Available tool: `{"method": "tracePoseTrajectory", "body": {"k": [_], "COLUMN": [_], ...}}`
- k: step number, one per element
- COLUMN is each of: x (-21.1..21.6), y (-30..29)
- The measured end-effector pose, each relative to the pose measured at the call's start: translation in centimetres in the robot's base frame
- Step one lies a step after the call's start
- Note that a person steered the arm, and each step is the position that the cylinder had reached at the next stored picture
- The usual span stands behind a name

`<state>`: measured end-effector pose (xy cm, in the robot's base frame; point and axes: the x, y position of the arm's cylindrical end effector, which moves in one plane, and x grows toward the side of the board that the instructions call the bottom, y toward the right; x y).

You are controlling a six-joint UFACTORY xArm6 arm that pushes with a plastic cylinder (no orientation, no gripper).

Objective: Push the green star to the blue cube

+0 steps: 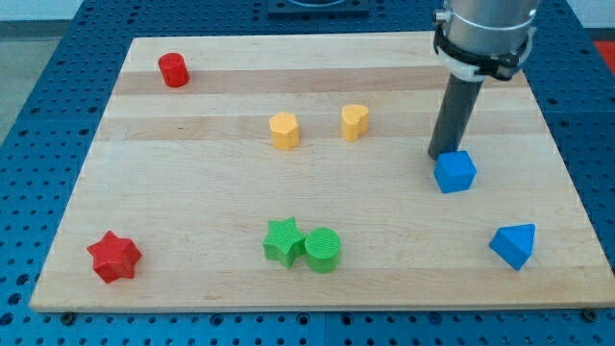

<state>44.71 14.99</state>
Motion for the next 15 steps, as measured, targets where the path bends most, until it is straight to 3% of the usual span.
{"method": "tracePoseTrajectory", "body": {"k": [3, 6, 7, 8, 9, 15], "x": [5.8, 9.0, 8.1, 2.1, -0.3, 1.7], "y": [0.0, 0.0, -0.2, -3.9, -9.0, -9.4]}}
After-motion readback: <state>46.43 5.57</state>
